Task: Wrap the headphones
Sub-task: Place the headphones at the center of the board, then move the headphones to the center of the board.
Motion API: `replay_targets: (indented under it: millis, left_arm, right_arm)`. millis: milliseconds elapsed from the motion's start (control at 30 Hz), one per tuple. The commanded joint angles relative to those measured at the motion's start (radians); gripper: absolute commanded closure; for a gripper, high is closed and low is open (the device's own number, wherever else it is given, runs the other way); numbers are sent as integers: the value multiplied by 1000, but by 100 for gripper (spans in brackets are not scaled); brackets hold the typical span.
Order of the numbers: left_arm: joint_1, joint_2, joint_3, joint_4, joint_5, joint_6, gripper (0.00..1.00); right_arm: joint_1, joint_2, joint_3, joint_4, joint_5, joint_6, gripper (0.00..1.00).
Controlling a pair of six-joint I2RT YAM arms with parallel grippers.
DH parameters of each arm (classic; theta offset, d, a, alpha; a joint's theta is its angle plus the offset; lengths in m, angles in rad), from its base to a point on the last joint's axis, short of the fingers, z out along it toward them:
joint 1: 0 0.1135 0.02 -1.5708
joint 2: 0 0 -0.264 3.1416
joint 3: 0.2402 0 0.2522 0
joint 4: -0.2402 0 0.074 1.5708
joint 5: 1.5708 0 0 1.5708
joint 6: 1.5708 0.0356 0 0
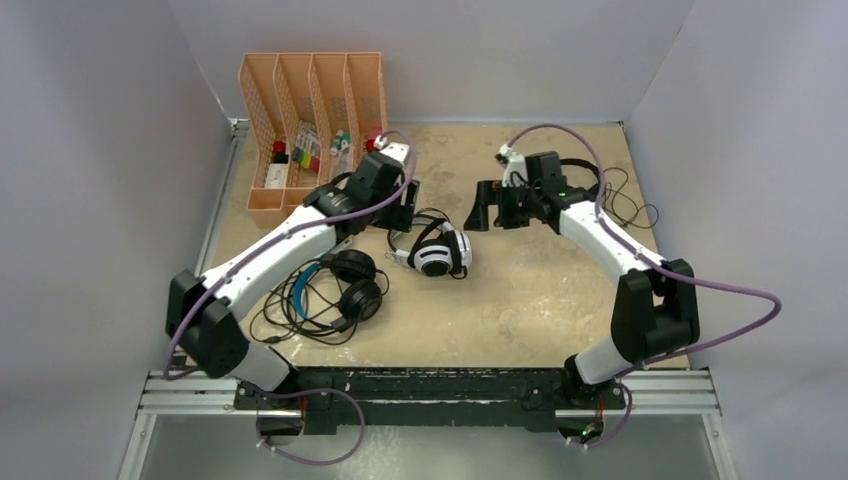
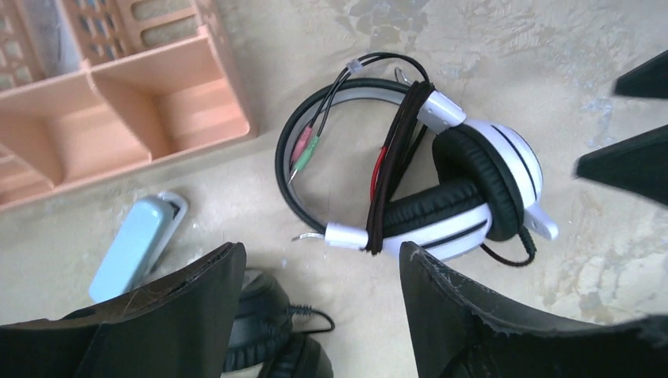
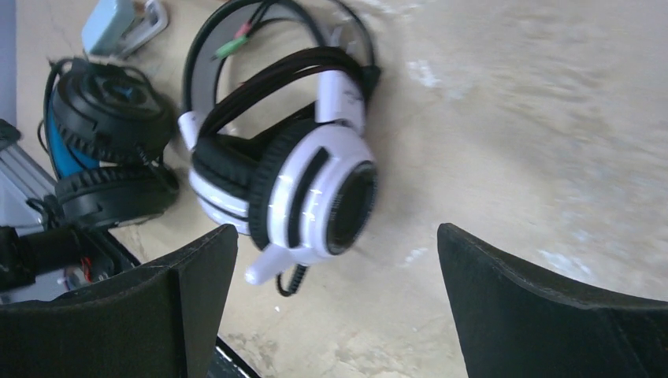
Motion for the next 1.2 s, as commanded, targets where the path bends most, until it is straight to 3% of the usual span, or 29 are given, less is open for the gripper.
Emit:
replay_targets:
  millis: [0, 167, 433, 567, 767, 833, 1033, 1167]
  left_arm:
    - [13, -175, -115, 90, -8, -125, 29]
    - [14, -259, -170, 104, -7, -185, 29]
    - [16, -228, -178, 144, -7, -202, 30]
    - [35, -121, -126, 184, 3, -211, 30]
    - [101, 77, -45, 298, 55, -260, 25]
    - [108, 149, -9, 310, 13, -248, 24]
    - [128, 329, 72, 361, -12, -224, 30]
    - [135, 422, 160, 385, 45, -225, 42]
  right_arm:
    - [139, 7, 15, 37, 94, -3, 3]
    - [257, 48, 20, 8, 340, -44, 9]
    - [347, 130, 46, -21, 545, -56, 35]
    - [359, 125, 29, 4, 548, -82, 48]
    - [363, 67, -14, 23, 589, -125, 56]
    - [363, 49, -25, 27, 595, -136, 57]
    - [363, 22, -54, 41, 599, -138, 63]
    - [363, 14, -55, 45, 591, -134, 65]
